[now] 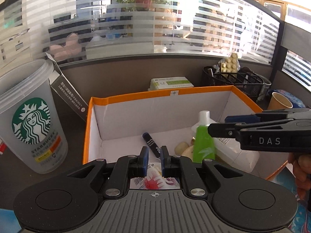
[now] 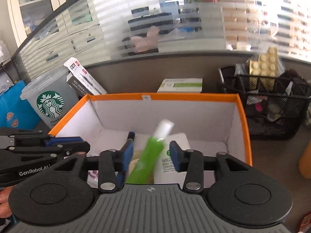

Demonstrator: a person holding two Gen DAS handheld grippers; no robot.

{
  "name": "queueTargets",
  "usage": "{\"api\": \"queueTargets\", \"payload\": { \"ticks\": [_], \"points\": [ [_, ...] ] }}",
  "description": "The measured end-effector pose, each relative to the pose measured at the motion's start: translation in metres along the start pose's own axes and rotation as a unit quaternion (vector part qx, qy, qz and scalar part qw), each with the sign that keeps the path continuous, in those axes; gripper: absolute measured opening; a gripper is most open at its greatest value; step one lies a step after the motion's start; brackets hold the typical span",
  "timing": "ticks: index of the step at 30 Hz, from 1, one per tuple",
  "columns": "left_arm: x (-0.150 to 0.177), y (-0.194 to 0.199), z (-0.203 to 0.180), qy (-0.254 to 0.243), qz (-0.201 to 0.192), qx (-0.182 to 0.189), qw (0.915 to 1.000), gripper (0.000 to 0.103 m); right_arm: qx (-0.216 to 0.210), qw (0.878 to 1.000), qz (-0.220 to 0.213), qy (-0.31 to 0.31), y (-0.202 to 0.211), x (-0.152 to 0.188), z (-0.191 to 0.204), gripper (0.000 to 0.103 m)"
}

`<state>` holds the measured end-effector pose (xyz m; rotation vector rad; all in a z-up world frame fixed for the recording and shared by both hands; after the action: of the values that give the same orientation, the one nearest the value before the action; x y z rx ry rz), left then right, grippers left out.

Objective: Organize rigid objects
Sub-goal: 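Open both grippers to drop the tube and marker into the box, then grasp the black tape roll with the right gripper while the left gripper approaches the black pen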

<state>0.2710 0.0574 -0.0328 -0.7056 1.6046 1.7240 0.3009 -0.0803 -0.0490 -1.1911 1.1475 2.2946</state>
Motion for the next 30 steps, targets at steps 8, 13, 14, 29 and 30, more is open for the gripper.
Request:
{"api": "queueTargets", "payload": {
  "ticks": [8,13,14,29,30],
  "points": [
    [-0.002,0.015,-0.003,-0.003,-0.007,-0.003,1.0000,0.015,0.021,0.999,-0.016,0.023,0.017,-0.009,0.008,0.047],
    [-0.003,0.030,-0.002,0.000,-0.013,-0.006,0.9999,0.018,0.022,0.999,-0.024,0.032,0.032,-0.009,0.020,0.048],
    [-0.003,0.033,-0.002,0.000,-0.015,-0.006,0.9999,0.018,0.022,0.999,-0.026,0.034,0.034,-0.009,0.022,0.048],
    [0.008,0.091,-0.007,-0.003,-0.058,-0.017,0.9981,0.083,0.022,0.996,-0.069,0.061,0.095,0.006,0.067,0.066],
    [0.011,0.093,-0.007,-0.002,-0.058,-0.016,0.9982,0.086,0.022,0.995,-0.072,0.064,0.099,0.010,0.071,0.066]
  ]
}}
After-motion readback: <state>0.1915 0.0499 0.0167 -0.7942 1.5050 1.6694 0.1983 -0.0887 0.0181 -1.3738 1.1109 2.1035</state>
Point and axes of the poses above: each gripper's, at about its wrist camera, not at the fingertips, and y roughly against the way its jaws point, z to its left, x to its underside, the point moved 7 cm from there along -y, roughly the way its jaws point, and after that the axes turned 12 degrees about -x, right-handed, at the moved point
